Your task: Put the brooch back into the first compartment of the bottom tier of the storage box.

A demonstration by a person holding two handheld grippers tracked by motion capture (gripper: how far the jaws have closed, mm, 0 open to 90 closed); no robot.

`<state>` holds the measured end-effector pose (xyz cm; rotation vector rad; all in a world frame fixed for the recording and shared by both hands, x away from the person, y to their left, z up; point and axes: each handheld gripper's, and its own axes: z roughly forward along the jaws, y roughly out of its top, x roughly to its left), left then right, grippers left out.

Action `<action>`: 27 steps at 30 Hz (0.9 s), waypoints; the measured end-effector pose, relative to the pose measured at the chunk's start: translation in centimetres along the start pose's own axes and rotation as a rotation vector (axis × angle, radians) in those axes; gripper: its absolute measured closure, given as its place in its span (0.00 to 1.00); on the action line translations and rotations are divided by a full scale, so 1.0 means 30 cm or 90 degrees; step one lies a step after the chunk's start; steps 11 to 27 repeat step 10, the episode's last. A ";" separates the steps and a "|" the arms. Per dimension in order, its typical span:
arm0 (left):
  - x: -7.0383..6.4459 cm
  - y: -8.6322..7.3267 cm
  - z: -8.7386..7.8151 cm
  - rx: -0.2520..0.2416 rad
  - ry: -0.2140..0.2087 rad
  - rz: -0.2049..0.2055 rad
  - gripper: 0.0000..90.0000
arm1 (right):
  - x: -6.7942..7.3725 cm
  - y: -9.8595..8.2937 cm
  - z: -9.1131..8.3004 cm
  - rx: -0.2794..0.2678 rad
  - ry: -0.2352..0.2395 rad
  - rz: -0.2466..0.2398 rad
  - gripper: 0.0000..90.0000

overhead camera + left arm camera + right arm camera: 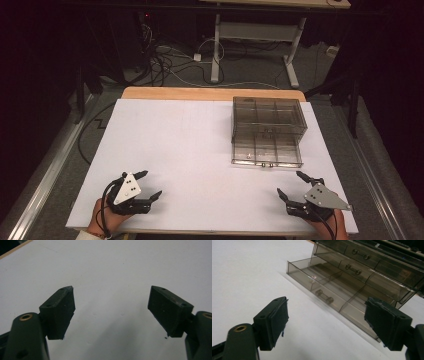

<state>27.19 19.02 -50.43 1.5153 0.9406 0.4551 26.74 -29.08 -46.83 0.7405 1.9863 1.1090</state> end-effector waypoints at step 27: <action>0.000 -0.002 0.002 0.001 0.003 -0.001 0.24 | 0.002 -0.002 0.011 0.006 0.009 0.003 0.21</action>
